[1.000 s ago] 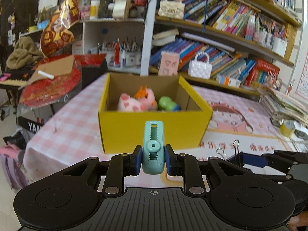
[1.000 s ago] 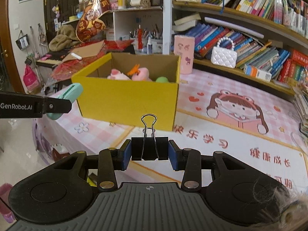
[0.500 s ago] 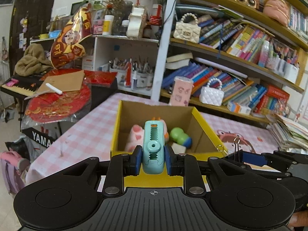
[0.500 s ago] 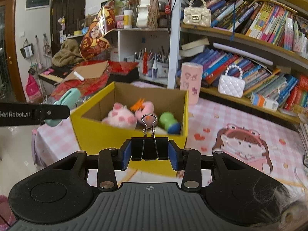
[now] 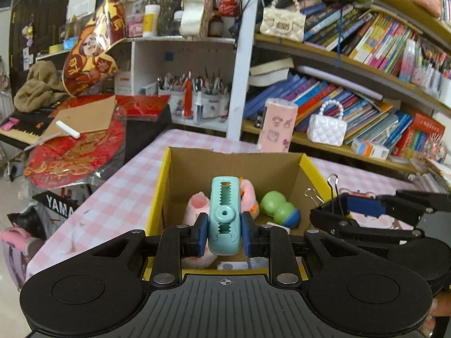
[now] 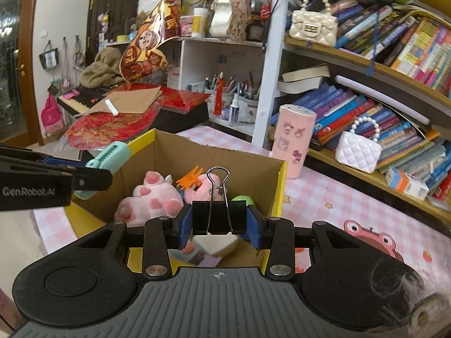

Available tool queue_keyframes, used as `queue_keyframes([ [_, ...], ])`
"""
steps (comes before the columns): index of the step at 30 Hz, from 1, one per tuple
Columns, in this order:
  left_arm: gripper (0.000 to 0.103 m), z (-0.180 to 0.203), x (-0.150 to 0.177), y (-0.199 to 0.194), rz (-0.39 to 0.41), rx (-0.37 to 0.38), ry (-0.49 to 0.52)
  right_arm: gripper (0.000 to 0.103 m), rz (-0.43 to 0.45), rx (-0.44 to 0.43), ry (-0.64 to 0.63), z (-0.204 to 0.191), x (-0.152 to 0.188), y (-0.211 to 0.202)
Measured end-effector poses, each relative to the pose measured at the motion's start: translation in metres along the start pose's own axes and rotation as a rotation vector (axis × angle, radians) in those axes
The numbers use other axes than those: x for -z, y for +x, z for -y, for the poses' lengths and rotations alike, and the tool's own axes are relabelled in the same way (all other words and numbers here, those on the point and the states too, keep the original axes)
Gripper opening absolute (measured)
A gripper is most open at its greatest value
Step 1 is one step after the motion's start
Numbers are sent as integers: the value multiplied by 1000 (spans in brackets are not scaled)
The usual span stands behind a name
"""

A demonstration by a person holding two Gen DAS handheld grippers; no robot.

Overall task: Organize objects
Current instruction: 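Open left tool to drop stapler while right tool releases clip into box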

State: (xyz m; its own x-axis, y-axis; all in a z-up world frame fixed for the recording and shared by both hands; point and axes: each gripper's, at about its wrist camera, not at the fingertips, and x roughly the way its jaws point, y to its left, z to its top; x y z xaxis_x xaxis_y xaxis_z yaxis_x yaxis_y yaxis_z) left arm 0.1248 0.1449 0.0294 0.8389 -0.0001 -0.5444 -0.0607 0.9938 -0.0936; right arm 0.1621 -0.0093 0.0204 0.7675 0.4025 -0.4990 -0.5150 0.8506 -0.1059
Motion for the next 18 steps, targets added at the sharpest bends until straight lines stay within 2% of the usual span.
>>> queue_keyframes([
  [9, 23, 5, 4, 38, -83, -58, 14, 37, -96, -55, -90, 11, 0, 50],
  [18, 23, 2, 13, 57, -149, -86, 24, 37, -176, -95, -128, 12, 3, 76],
])
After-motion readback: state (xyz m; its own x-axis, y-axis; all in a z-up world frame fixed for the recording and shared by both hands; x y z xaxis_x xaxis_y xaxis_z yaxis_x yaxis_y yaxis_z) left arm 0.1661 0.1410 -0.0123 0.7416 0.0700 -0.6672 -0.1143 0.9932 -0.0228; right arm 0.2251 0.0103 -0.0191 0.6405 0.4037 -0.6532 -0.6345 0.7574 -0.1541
